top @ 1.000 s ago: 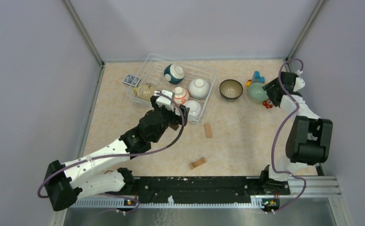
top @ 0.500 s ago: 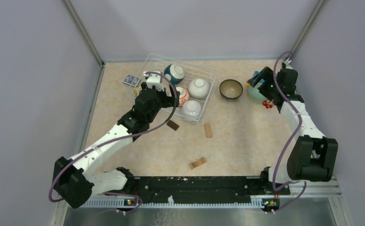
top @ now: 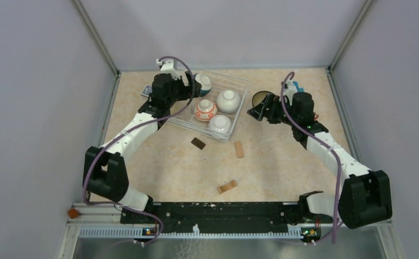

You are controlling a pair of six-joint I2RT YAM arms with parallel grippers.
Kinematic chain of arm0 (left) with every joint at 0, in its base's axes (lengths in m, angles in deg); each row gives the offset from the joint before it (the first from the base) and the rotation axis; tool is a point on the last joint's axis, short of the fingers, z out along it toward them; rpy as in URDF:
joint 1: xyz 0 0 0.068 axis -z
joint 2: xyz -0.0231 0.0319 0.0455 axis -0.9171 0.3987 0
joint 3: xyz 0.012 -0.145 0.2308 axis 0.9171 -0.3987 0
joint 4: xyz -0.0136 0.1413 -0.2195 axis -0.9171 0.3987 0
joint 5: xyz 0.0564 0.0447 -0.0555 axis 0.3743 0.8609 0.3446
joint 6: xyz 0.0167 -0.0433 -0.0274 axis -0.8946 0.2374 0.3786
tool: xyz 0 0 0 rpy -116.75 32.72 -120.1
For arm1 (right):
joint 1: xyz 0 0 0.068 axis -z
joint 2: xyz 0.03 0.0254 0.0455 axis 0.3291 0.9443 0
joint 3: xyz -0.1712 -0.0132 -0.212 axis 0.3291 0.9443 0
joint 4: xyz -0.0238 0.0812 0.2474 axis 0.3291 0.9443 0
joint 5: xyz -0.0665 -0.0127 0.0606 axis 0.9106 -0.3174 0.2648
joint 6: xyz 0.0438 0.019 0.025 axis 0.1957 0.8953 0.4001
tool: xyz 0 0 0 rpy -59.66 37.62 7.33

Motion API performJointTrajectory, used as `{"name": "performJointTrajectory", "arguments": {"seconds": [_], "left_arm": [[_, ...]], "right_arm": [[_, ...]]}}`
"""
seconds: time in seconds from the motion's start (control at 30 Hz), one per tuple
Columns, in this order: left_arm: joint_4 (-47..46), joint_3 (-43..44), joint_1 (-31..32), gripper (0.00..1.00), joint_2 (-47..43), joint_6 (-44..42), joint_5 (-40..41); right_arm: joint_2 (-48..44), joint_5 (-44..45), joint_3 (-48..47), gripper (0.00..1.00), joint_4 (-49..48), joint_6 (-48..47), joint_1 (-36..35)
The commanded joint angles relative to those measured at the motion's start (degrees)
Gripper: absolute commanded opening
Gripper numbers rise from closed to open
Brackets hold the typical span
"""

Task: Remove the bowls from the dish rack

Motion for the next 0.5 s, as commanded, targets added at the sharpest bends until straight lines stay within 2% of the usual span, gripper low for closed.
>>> {"name": "performJointTrajectory", "arguments": {"seconds": [0.0,0.13,0.47], "left_arm": [[-5.44,4.97,-1.65,0.99,4.37,-0.04,-2.82],[-3.72,9.49,-3.6,0.99,10.15,0.18,-4.87],[-1.73,18.34,-6.23,0.99,21.28,0.25,-6.4]], "right_arm": [[-5.25,-1.18,6.45,0.9,-11.03,3.09,-0.28],[-8.44,-0.84,10.2,0.99,-13.53,3.66,-0.35],[-13.41,-0.09,15.29,0.99,-15.71,5.19,-0.37]]}}
